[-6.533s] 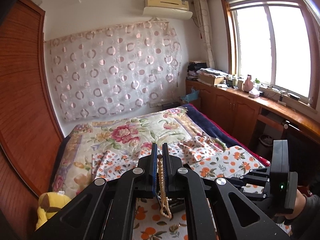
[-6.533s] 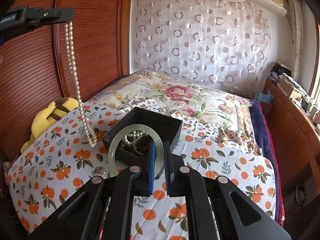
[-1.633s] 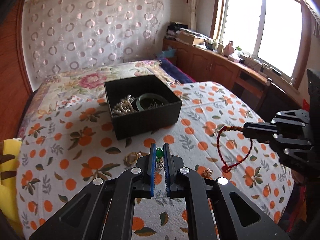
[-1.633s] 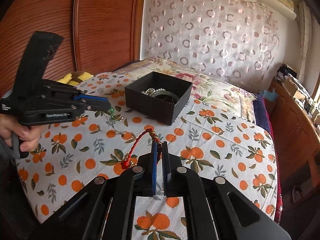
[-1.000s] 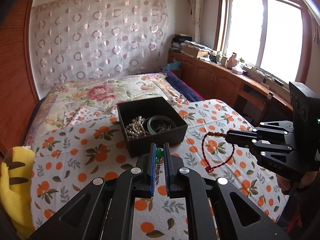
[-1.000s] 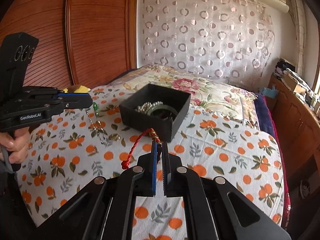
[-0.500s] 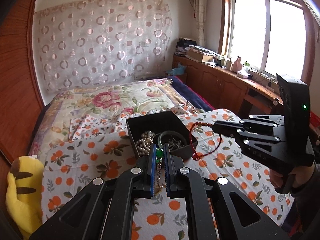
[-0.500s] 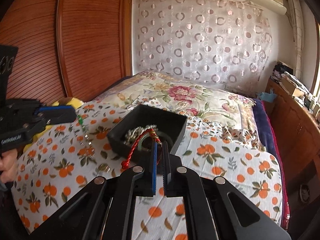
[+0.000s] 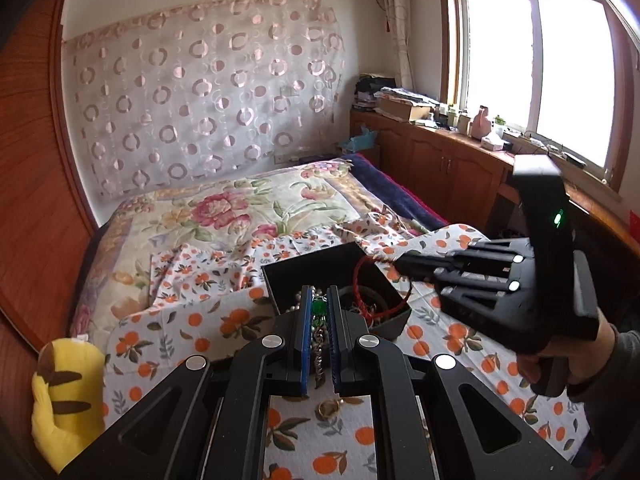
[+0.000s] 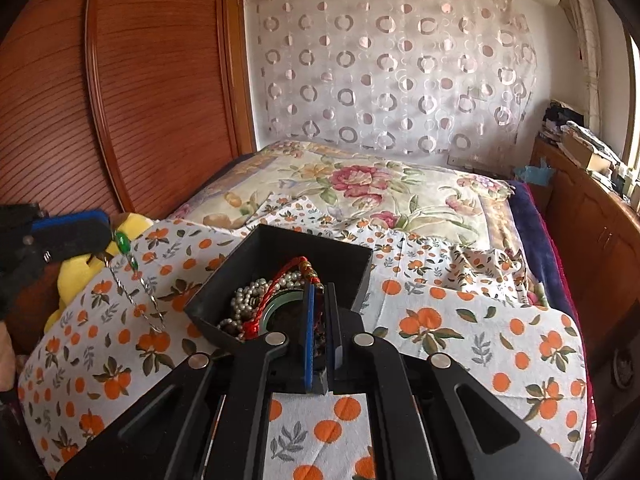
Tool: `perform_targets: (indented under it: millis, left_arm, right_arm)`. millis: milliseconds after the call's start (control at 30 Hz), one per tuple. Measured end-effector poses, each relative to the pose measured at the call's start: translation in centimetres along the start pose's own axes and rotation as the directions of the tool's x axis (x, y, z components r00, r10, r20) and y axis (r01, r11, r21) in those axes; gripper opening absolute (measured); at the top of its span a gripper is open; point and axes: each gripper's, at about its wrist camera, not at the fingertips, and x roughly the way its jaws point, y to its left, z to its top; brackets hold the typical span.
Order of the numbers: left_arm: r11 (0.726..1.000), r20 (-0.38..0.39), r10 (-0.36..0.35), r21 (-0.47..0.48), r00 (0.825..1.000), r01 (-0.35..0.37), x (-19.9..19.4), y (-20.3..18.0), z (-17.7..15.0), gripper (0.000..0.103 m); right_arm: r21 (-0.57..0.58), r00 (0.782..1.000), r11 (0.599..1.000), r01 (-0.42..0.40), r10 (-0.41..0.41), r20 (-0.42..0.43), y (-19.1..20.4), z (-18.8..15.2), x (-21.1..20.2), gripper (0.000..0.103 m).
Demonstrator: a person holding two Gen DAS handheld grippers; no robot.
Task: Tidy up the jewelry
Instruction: 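Carry the pendant and red cord bracelet over the black box with both tools, then open both tools to drop the pendant and red cord bracelet into the box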
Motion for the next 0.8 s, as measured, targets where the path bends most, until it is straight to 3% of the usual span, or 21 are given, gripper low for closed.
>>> perform_targets:
  millis: [233,800]
  left_arm:
    - [1.0,-0.016,0.008,-0.009,1.0,-0.008,2.0,-0.1,1.2,0.007]
    - [1.0,-0.034,0.013,0.013,0.999,-0.012,5.3,-1.8,2.7,0.007]
  right_arm:
    - [-0.009,0.999,1.0,0.005,-0.005,-0.035,0.3,-1.0,1.7,0.007]
    - [-0.008,1.0,1.0,-0.018,0.018,-0.015,-0.6,-2.6,-0.8,0.017]
